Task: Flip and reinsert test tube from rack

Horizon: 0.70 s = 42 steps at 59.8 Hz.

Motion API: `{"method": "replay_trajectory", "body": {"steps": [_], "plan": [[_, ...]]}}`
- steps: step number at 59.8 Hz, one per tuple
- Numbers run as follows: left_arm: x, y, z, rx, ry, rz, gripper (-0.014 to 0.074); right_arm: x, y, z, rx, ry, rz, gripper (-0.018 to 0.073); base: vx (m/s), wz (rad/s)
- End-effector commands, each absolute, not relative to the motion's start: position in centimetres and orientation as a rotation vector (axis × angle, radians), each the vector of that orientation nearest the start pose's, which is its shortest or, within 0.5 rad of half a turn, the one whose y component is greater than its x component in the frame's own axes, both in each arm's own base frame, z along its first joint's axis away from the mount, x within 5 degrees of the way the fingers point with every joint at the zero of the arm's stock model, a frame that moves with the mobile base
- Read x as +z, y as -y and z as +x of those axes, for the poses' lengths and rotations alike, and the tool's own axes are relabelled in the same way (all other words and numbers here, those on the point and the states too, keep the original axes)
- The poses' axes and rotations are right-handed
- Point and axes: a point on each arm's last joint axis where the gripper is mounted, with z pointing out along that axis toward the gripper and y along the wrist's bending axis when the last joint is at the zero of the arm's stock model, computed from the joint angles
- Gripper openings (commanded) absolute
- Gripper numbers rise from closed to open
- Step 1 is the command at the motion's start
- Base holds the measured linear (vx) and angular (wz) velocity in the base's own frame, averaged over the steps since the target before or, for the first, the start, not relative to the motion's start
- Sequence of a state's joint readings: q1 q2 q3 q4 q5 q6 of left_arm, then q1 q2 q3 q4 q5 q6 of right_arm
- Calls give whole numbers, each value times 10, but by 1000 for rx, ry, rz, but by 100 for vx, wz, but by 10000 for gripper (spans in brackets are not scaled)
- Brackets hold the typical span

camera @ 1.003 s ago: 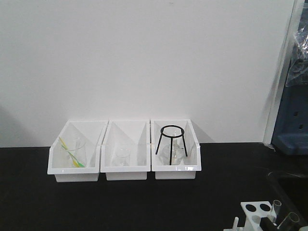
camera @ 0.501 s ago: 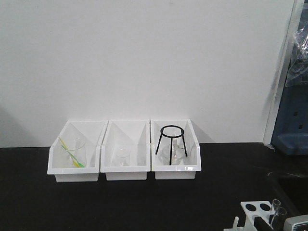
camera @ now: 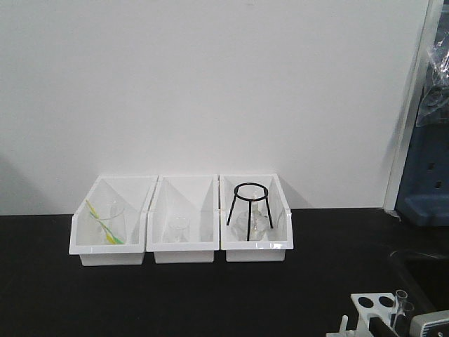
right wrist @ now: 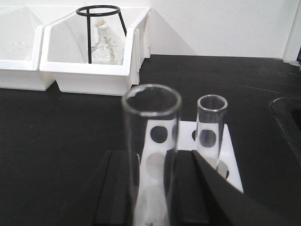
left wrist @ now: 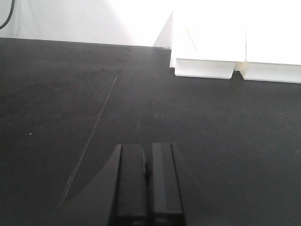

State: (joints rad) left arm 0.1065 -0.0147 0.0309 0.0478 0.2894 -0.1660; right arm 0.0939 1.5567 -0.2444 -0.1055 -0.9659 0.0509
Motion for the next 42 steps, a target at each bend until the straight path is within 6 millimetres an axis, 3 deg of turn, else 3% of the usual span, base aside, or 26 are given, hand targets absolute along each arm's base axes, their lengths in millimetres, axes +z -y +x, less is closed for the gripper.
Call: {"method": "replay_trajectory", "body": {"steps": [1,24,33,42], "plan": [[185,-6,55,-10,-1690,-195,-6,170,-29,231,135,-1714,-148,62,0,0],[185,-6,55,-10,-1690,-195,-6,181,-29,231,138,-1632,-138,480,0,0],[185,-6,55,-10,-1690,-195,-6,208,-28,223,137,-1525,-133,490,0,0],[185,-6,55,-10,-1690,-195,-6,248,-27,209,123,-1497,-151,386,0,0]]}}
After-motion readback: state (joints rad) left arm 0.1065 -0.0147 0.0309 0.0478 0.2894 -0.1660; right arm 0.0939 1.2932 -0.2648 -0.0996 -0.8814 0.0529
